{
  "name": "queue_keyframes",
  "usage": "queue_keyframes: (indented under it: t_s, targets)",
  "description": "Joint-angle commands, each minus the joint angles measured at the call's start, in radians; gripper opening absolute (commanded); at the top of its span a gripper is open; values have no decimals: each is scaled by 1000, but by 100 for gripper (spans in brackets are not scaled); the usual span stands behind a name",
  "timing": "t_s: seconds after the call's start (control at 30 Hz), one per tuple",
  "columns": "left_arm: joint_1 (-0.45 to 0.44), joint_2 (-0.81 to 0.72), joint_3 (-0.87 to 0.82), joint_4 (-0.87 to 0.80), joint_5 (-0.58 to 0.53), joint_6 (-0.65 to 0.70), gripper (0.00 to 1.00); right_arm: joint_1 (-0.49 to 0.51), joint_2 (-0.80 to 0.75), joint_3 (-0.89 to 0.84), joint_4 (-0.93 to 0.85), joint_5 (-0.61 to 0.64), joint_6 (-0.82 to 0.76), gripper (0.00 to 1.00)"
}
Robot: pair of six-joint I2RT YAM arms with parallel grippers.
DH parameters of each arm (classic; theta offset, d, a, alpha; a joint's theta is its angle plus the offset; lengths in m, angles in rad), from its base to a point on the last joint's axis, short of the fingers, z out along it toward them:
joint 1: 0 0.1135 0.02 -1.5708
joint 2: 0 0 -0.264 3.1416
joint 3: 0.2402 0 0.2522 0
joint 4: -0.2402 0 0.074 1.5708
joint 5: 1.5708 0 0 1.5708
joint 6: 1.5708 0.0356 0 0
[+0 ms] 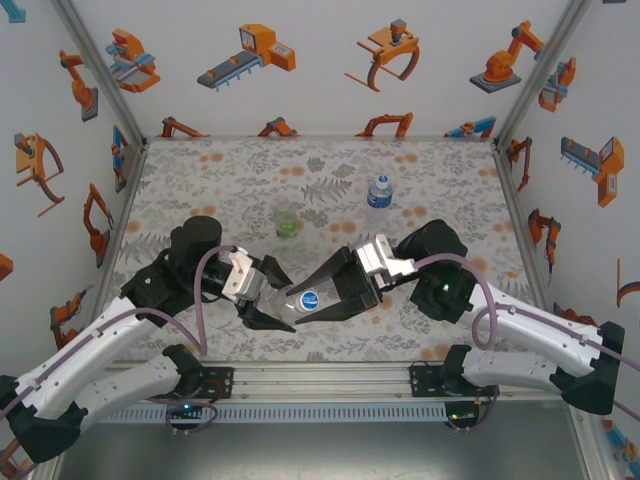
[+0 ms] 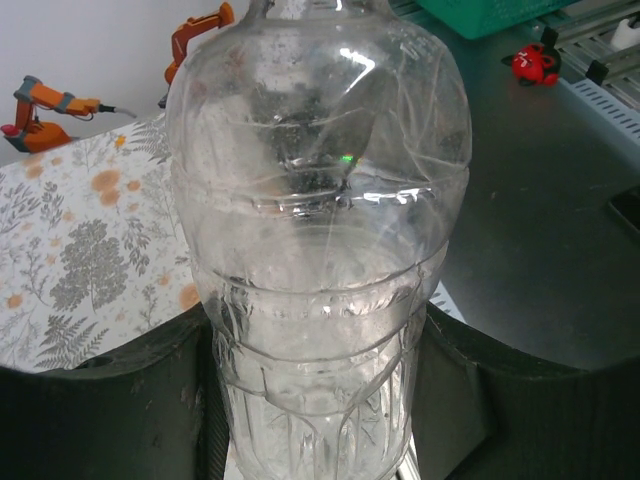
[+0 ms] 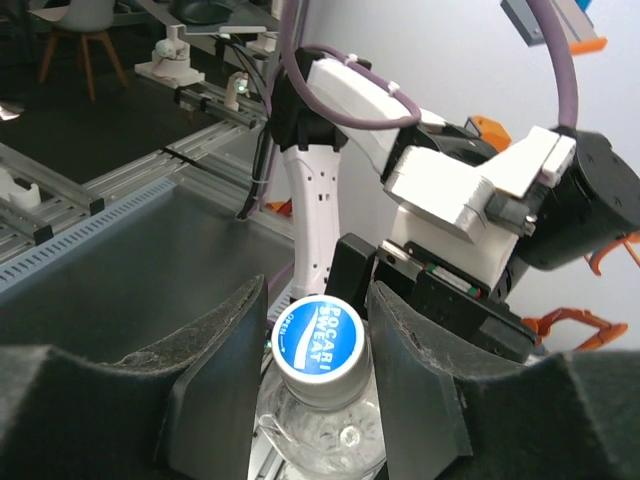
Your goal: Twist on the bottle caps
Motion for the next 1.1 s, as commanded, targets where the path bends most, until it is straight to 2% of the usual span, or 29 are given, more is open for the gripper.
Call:
queue_keyframes:
  t_s: [0.0, 0.43, 0.63, 0.73, 0.8, 0.83, 0.93, 1.07]
  targets:
    - [-7, 3, 31, 19, 53, -18, 0, 2, 8, 48, 105, -61, 6, 43]
    - [-19, 18, 45, 20, 64, -18, 0, 17, 25, 64, 95, -71, 8, 40]
    - [-21, 17, 45, 16, 64, -17, 0, 20, 27, 69, 89, -69, 7, 27]
    - [-24, 15, 45, 16, 62, -16, 0, 21, 22, 72, 46, -52, -17, 15]
    - [-24, 10, 45, 16, 54, -11, 0, 20, 11, 74, -20, 6, -39, 2]
    - [-24, 5, 44, 15, 46, -7, 0, 21, 4, 74, -44, 35, -46, 0]
    - [-24, -21, 25, 2, -22, 33, 0, 21, -25, 69, -154, 171, -54, 0]
    - [-24, -50, -25, 59, -195, 14, 0, 21, -71, 42, -242, 402, -4, 0]
